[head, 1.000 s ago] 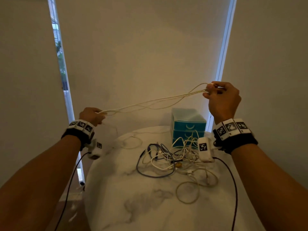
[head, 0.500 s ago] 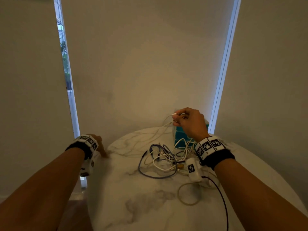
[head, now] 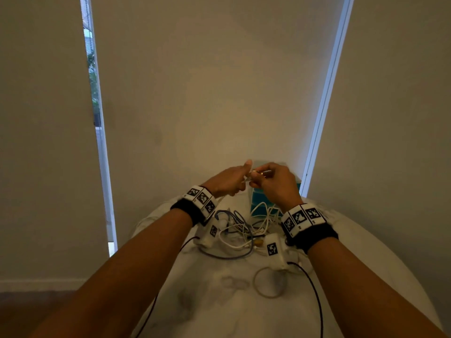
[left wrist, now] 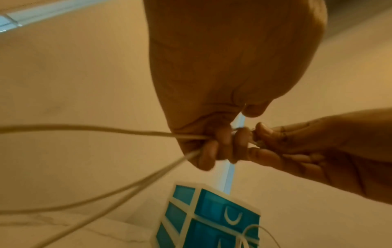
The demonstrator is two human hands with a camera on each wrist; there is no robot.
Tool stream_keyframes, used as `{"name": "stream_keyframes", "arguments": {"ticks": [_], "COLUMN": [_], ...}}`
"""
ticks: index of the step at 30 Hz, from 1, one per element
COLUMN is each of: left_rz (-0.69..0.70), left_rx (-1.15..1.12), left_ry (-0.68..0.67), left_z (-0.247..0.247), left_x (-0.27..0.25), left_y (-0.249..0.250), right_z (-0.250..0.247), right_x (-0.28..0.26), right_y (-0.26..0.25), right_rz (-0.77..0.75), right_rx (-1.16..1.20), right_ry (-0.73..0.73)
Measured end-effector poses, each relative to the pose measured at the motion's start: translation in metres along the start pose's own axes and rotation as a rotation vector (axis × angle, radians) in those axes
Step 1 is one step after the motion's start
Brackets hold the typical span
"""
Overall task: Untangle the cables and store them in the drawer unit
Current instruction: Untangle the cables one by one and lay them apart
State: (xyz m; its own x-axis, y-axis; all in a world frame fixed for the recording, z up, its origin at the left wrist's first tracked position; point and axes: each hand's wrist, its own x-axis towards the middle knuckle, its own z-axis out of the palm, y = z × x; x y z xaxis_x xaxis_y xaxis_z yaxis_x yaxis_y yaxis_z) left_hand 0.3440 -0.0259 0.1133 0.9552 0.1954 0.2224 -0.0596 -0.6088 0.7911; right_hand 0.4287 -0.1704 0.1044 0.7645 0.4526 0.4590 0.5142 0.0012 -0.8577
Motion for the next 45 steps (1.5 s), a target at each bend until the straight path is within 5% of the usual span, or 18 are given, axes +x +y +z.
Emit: {"name": "stream_keyframes", "arguments": {"ticks": [6,9,13,19,21,25,27,32,39,45], "left_rz": [0.075,0.032,-0.097,-0.110,-0.107,-0.076,-0.051,-0.062,-0.050,-0.104], "left_rx": [0.306,0.281,0.043,0.072,0.032,0.042,0.004,-0.120,-0.332,-0.435], "left_ry": [0.044,-0.002,-0.188,0.116,0.194,0.247,0.251,0.317,0.504,0.433], "left_z": [0.023,0.028,0.035,0.002,-0.009,-0.015,-0.010,0.000,0.022,0.063], "left_x": [0.003,0.010,0.013,0.006,0.001,-0.006,-0.007,-0.007,0.000,0.014], "left_y": [-0.009,-0.016,-0.020,-0.024,-0.025,-0.028,-0.032,-0.045,-0.051,-0.057], "right_z": [-0.015,-0.017,-0.011,-0.007,-0.007,0.007,0.016,0.006,-0.042,-0.031], "right_x": [-0.010,-0.024,-0.027,-0.040,-0.048,-0.065,-0.070,-0.050,-0.043,-0.061], "right_y": [0.030,0.043,0.061,0.040,0.035,0.045,0.056,0.080,0.096,0.106], "right_rz": [0.125,0.127,0.126,0.234,0.207,0.146,0.179,0.162,0.291,0.277], "right_rx": [0.157,0.262,0.112,0.239,-0.023,-0.622,-0.763,-0.884,0.049,0.346], "right_ry": [-0.069,-0.039,0.046,-0.115,-0.223,-0.775,-0.887,-0.706,0.008,0.165]}}
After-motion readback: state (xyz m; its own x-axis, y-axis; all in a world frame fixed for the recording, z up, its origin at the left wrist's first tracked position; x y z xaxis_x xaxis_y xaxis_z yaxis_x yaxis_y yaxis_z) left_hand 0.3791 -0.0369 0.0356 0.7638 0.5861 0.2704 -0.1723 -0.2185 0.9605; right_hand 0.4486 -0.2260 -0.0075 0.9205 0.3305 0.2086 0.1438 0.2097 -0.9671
